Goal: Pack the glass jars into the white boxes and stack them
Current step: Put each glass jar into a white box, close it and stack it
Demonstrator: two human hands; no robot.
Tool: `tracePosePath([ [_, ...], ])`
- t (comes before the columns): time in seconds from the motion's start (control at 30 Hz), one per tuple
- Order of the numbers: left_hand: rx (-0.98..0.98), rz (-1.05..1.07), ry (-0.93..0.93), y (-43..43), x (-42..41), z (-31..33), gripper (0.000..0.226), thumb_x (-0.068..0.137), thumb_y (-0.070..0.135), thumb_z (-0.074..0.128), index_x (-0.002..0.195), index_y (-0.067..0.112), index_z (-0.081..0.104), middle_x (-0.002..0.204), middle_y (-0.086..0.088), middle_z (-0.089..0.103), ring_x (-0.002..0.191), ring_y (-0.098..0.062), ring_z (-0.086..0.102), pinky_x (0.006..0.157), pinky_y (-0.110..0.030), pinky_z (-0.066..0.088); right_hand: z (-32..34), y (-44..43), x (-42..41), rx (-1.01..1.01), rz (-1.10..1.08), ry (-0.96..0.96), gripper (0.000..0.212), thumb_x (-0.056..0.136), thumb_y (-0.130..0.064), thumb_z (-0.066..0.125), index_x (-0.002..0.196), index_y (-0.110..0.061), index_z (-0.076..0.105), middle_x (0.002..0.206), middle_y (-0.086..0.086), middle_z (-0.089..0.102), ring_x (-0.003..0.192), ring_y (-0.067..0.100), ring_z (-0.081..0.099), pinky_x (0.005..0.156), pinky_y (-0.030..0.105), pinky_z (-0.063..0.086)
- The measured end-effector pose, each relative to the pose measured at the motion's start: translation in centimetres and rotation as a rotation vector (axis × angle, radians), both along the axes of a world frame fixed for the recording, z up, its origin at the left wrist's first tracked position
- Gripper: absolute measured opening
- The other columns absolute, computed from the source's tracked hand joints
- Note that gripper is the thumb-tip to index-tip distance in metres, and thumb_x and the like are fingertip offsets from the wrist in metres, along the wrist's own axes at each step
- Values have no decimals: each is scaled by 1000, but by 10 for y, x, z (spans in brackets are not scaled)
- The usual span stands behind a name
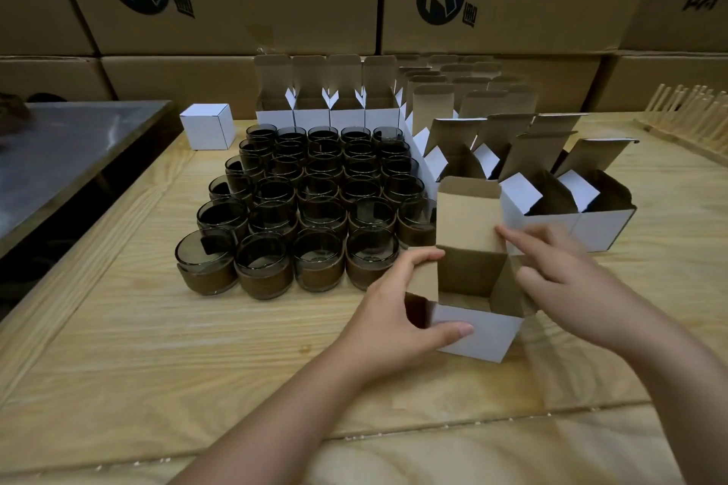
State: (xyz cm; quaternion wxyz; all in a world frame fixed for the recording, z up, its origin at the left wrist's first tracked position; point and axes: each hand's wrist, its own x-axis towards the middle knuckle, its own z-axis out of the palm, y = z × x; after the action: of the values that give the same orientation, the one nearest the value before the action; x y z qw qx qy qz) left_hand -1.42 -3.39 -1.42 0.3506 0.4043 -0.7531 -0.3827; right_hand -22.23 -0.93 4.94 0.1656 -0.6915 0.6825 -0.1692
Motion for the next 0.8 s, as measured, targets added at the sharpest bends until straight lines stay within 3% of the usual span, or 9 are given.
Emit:
tracePosePath([
  [0.03, 1, 14, 1, -1, -1, 0, 76, 61, 62, 76, 124, 63, 34, 130, 39, 41, 124, 1, 44, 102, -33, 43, 9, 0, 3, -60, -23, 190, 51, 94, -20, 44, 144, -22, 39, 134, -1, 35, 123, 13, 30, 100, 29, 33],
  [0.1, 6, 25, 24, -2, -1, 0, 85, 57, 61, 80, 128, 61, 33, 131, 32, 46, 125, -2, 45, 103, -36, 44, 27, 0, 19, -398, -18, 411, 39, 89, -13, 55, 127, -7, 58, 124, 15, 47, 114, 33, 38, 90, 42, 40],
  [0.17, -5, 28, 40, -4, 0, 0, 90, 54, 59, 82, 129, 60, 32, 128, 31, 49, 121, 3, 47, 100, -29, 46, 45, -2, 47, -695, 41, 356, 25, 86, -9, 59, 108, -4, 68, 102, 17, 57, 95, 37, 50, 72, 43, 45],
  [0.2, -13, 31, 39, -5, 0, 1, 89, 54, 59, 83, 127, 61, 32, 126, 33, 49, 120, 6, 46, 98, -24, 45, 51, -6, 61, -724, 110, 300, 23, 86, -11, 58, 106, -6, 69, 98, 14, 58, 94, 34, 52, 70, 42, 47],
  [0.27, -23, 41, 46, -4, -1, 0, 86, 53, 57, 84, 123, 59, 33, 124, 33, 50, 118, 11, 45, 95, -14, 42, 55, -20, 88, -556, 246, 217, 27, 91, -23, 58, 117, -16, 63, 107, 5, 57, 105, 24, 51, 78, 40, 48],
  [0.33, -4, 58, 53, -3, -2, -1, 78, 50, 58, 82, 114, 53, 37, 118, 29, 52, 113, 17, 45, 85, -2, 39, 49, -37, 107, -333, 330, 319, 38, 91, -37, 57, 126, -24, 55, 116, 0, 52, 114, 20, 46, 83, 36, 46],
  [0.4, 35, 70, 50, -2, -2, -2, 69, 47, 61, 78, 104, 49, 40, 109, 26, 53, 105, 20, 47, 76, 1, 39, 42, -52, 119, -127, 352, 446, 49, 88, -46, 59, 131, -25, 51, 122, 3, 48, 117, 24, 45, 82, 34, 44],
  [0.53, 43, 64, 47, -4, -1, -4, 69, 47, 61, 75, 104, 48, 39, 107, 30, 49, 103, 23, 44, 77, 2, 38, 34, -69, 131, 71, 280, 446, 71, 78, -58, 67, 136, -24, 44, 129, 8, 43, 116, 31, 49, 85, 39, 45],
  [0.8, 30, 31, 43, -6, -1, -6, 87, 49, 63, 73, 124, 37, 38, 117, 30, 47, 112, 18, 43, 84, 0, 38, 32, -75, 139, 193, 205, 330, 67, 84, -39, 66, 138, -16, 35, 135, 15, 34, 109, 35, 52, 76, 35, 46],
])
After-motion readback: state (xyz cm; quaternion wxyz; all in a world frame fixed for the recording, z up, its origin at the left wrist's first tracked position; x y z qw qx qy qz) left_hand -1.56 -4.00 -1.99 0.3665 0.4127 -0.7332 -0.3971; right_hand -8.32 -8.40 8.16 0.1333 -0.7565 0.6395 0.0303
